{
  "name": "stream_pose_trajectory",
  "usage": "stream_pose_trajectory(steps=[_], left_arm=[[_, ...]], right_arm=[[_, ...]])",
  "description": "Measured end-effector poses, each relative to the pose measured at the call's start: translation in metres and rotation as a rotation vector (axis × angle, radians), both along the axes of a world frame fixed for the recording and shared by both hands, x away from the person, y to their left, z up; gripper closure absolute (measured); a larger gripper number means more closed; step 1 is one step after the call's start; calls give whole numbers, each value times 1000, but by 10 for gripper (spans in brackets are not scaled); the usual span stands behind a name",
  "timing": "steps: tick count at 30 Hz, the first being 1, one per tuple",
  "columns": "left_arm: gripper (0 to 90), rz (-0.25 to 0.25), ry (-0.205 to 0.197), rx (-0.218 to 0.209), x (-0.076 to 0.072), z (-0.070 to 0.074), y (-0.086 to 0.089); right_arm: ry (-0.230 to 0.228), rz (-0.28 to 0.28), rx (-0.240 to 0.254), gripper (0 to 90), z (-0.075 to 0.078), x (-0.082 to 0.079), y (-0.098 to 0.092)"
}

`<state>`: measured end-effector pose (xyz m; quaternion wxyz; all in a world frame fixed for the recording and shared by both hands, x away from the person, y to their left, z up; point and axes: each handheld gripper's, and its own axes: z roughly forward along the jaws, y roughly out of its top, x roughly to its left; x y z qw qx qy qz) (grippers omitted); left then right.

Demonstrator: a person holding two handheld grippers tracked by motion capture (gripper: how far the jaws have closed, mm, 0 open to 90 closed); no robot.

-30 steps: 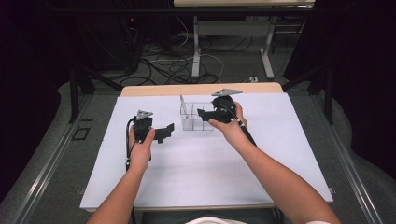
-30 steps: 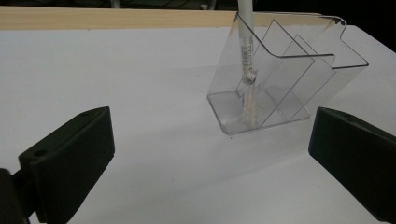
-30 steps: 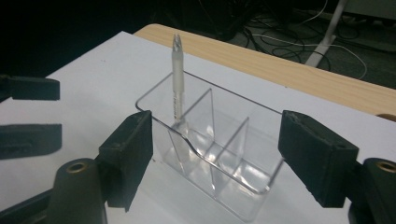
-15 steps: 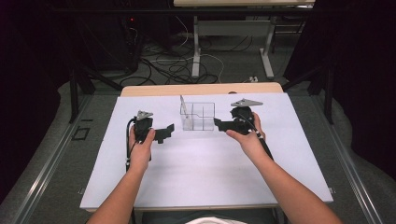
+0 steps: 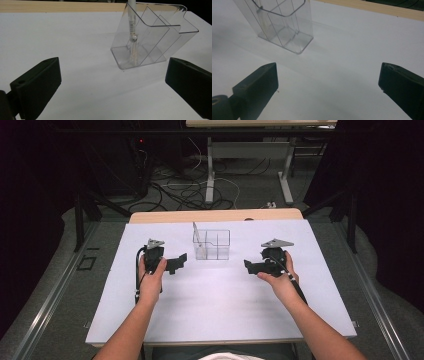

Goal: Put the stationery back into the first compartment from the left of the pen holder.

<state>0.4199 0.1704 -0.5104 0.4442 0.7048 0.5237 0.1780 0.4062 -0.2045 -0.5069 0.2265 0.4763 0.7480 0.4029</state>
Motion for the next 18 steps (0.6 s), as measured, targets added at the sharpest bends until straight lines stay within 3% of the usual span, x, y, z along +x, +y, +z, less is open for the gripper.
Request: stream_pose_trajectory(steps=[11,18], left_arm=[[4,3,4,0,1,-1,1],[4,-1,1,-3,2,-1,1]], right_arm=[[-8,-42,41,0,-13,-8,-17],[-13,-64,19,0,-17,-9,-27]])
